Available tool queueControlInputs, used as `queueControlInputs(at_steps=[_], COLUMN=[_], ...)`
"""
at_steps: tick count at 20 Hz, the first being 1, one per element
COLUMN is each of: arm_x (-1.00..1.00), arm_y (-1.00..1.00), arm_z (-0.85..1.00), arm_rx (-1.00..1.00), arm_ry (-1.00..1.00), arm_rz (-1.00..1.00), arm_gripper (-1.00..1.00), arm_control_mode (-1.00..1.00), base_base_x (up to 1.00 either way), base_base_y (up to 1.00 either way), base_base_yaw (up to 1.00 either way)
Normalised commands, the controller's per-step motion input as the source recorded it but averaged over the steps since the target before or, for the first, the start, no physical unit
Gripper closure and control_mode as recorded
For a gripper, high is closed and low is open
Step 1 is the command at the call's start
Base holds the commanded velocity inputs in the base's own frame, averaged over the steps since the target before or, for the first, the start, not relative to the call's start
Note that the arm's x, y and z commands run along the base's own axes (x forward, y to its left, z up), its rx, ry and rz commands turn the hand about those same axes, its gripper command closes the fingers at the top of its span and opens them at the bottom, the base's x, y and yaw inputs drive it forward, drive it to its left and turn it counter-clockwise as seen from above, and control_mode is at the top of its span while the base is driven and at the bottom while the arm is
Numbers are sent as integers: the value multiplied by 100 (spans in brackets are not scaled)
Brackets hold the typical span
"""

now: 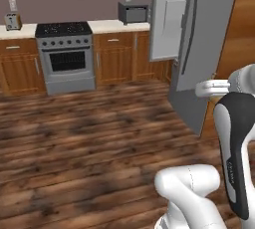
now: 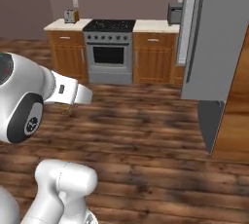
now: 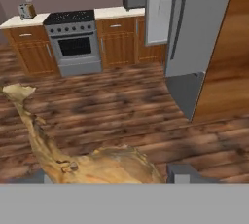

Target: Transport the chicken drumstick and onion to the fridge. Place the chicken drumstick on the rack containing meat and place the onion on the rack containing the vegetable, ensuring meats and vegetables are on different racks.

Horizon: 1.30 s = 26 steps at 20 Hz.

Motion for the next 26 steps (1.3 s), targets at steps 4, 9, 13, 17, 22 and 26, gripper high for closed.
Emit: queueControlInputs(at_steps=[4,9,13,17,22,26], arm_x=[0,0,0,0,0,0], arm_y=[0,0,0,0,0,0], arm_z=[0,0,0,0,0,0], arm_rx=[0,0,0,0,0,0], arm_ry=[0,0,0,0,0,0], arm_rz=[0,0,0,0,0,0], arm_gripper=[100,100,100,100,100,100], arm_control_mode=[100,100,100,100,100,100], base_base_x=[100,100,100,100,100,100], base_base_y=[19,21,28,51,80,88], base_base_yaw=[-16,-18,-23,-32,-41,-50])
